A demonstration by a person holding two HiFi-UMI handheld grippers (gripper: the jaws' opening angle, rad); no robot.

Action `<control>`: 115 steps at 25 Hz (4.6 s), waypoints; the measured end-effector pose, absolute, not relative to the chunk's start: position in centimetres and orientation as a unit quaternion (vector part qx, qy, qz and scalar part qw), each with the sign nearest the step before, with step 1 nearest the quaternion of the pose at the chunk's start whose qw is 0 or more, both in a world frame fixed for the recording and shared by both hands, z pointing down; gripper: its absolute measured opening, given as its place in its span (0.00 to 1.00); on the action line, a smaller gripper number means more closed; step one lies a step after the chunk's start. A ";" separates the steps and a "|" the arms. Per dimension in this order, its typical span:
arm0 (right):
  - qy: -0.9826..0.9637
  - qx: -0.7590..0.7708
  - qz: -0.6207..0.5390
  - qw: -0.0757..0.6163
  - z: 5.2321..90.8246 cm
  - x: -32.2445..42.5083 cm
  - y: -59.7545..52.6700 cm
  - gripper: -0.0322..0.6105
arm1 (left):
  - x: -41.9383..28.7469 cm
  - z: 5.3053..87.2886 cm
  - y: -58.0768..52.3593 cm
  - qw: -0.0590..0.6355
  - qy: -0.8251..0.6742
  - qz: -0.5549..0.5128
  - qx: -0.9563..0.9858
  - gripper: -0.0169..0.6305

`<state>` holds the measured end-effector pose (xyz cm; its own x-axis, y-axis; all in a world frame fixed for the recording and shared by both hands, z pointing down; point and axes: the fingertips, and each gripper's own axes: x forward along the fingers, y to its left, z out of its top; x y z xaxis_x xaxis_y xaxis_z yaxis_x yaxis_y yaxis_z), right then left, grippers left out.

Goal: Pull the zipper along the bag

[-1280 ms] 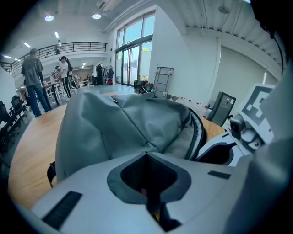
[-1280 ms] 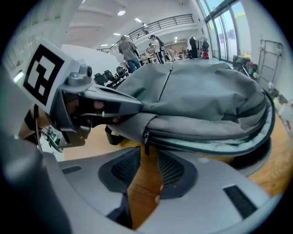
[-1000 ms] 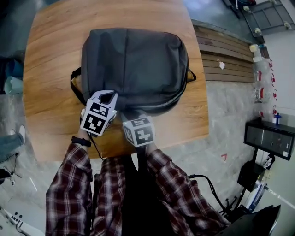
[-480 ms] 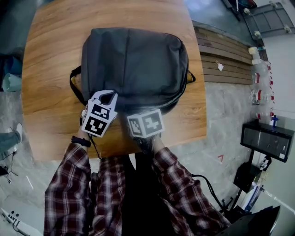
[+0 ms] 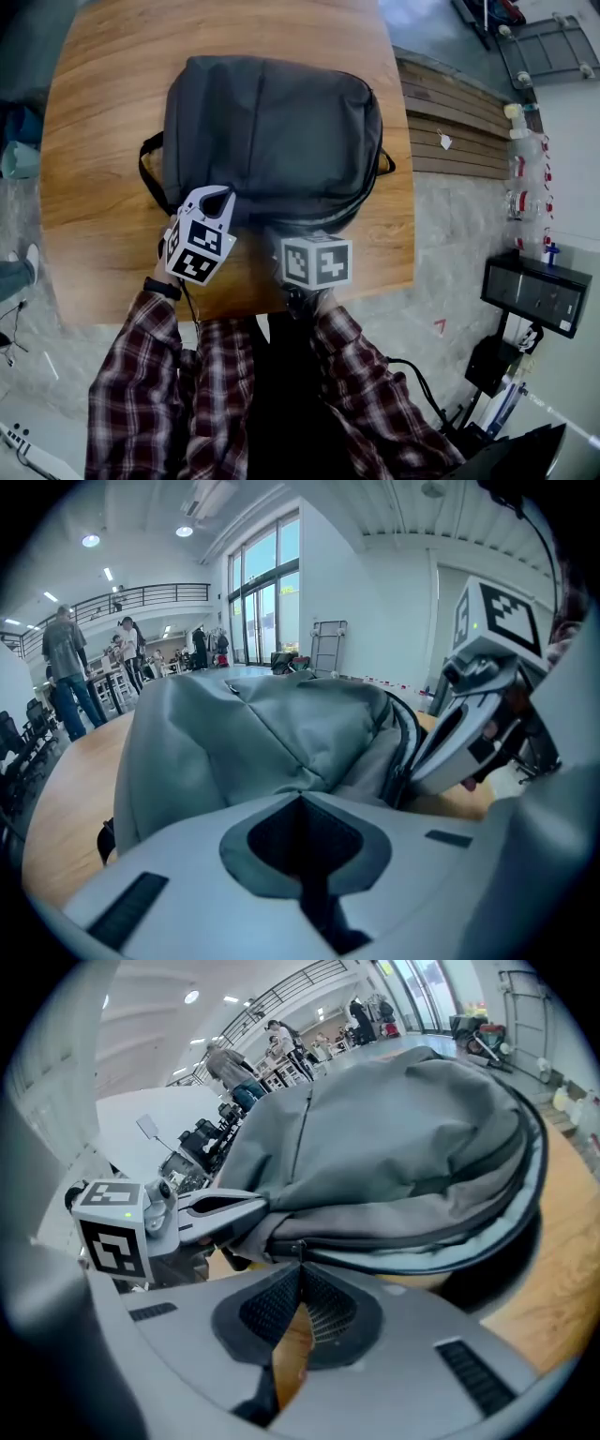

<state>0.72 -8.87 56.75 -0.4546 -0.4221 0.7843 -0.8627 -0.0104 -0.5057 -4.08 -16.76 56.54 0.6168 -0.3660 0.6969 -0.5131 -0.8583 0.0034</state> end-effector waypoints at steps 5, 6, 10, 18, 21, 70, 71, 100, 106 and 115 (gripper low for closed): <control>-0.660 0.498 0.515 0.224 57.0 6.7 -7.2 0.07 | -4.3 56.8 -16.8 0.107 -0.241 0.364 0.893 0.04; -0.660 0.502 0.509 0.233 57.1 7.7 -7.0 0.07 | -4.3 56.8 -16.8 0.109 -0.240 0.365 0.893 0.04; -0.661 0.506 0.487 0.263 57.2 11.0 -6.5 0.07 | -4.2 56.8 -16.9 0.120 -0.237 0.370 0.890 0.04; -0.652 0.527 0.469 0.278 57.3 16.5 -6.0 0.07 | -3.9 57.1 -16.9 0.126 -0.238 0.371 0.889 0.04; -0.665 0.518 0.452 0.292 57.4 16.0 -6.3 0.07 | -4.0 57.1 -17.0 0.156 -0.246 0.377 0.879 0.04; -0.775 0.302 0.387 0.399 55.4 9.4 -6.7 0.07 | -4.5 60.2 -12.7 0.354 -0.258 0.487 0.756 0.04; -0.783 0.290 0.386 0.393 55.0 7.7 -6.3 0.07 | -5.6 60.2 -13.1 0.340 -0.260 0.503 0.751 0.04; -0.802 0.287 0.360 0.379 57.1 -6.5 -4.9 0.07 | -11.9 58.2 -10.0 0.438 -0.362 0.394 0.722 0.04; -0.774 0.339 0.338 0.414 56.6 2.8 -7.0 0.07 | -12.7 58.1 -10.1 0.441 -0.348 0.402 0.723 0.04; -0.790 0.308 0.305 0.435 57.5 8.5 -9.5 0.07 | -13.8 58.5 -10.2 0.436 -0.325 0.421 0.725 0.04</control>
